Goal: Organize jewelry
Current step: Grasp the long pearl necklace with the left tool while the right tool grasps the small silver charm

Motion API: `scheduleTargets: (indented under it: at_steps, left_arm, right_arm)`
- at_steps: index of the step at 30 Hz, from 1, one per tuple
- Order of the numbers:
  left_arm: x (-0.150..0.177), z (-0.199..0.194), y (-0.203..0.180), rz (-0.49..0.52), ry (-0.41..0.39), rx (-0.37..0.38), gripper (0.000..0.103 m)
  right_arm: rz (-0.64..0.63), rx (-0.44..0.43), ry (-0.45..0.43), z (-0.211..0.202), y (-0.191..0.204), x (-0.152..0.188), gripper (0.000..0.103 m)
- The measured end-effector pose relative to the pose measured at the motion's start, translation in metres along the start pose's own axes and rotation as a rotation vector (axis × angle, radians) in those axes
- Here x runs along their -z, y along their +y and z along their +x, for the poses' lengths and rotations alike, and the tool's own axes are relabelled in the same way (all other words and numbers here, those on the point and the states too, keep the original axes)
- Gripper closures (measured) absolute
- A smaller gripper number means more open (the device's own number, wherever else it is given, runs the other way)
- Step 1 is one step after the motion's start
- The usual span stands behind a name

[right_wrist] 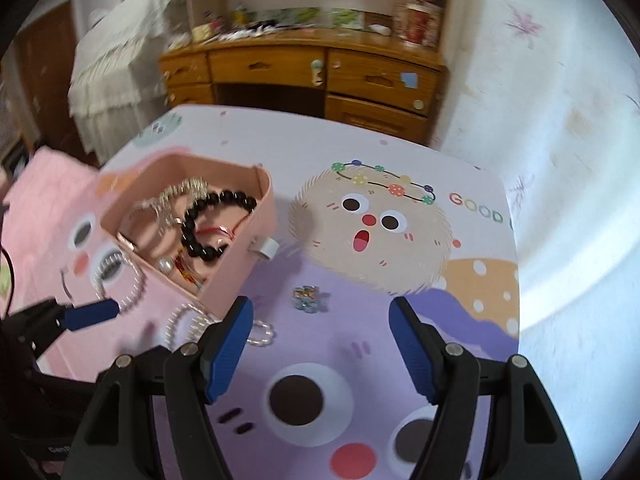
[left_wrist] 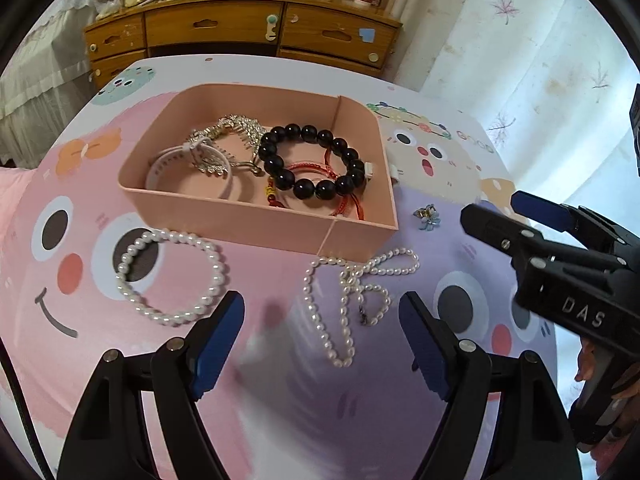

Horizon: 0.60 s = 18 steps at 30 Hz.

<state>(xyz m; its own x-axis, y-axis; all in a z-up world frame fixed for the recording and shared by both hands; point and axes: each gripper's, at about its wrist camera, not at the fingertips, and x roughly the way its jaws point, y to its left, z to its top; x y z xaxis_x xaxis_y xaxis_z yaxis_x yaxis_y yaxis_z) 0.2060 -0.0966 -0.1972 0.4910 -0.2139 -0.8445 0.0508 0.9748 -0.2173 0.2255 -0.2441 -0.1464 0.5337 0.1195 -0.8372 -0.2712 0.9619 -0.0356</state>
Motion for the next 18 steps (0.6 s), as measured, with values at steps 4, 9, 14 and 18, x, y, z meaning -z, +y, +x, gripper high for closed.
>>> scheduleTargets:
  at_steps: [4, 9, 14, 18]
  left_arm:
    - [0.000, 0.013, -0.009, 0.002, -0.012, -0.037, 0.025]
    - [-0.001, 0.024, -0.017, 0.017, -0.040, -0.099, 0.025]
    - [-0.004, 0.031, -0.023, 0.050, -0.048, -0.113, 0.028]
    - [-0.004, 0.034, -0.024, 0.058, -0.048, -0.117, 0.042]
  right_arm:
    - [-0.042, -0.047, -0.006, 0.016, -0.003, 0.004, 0.032]
    - [-0.052, -0.095, -0.017, 0.034, -0.003, 0.009, 0.041]
    - [-0.041, -0.117, 0.007, 0.050, -0.005, 0.010, 0.060]
    - [-0.040, -0.143, 0.005, 0.055, -0.004, 0.010, 0.060]
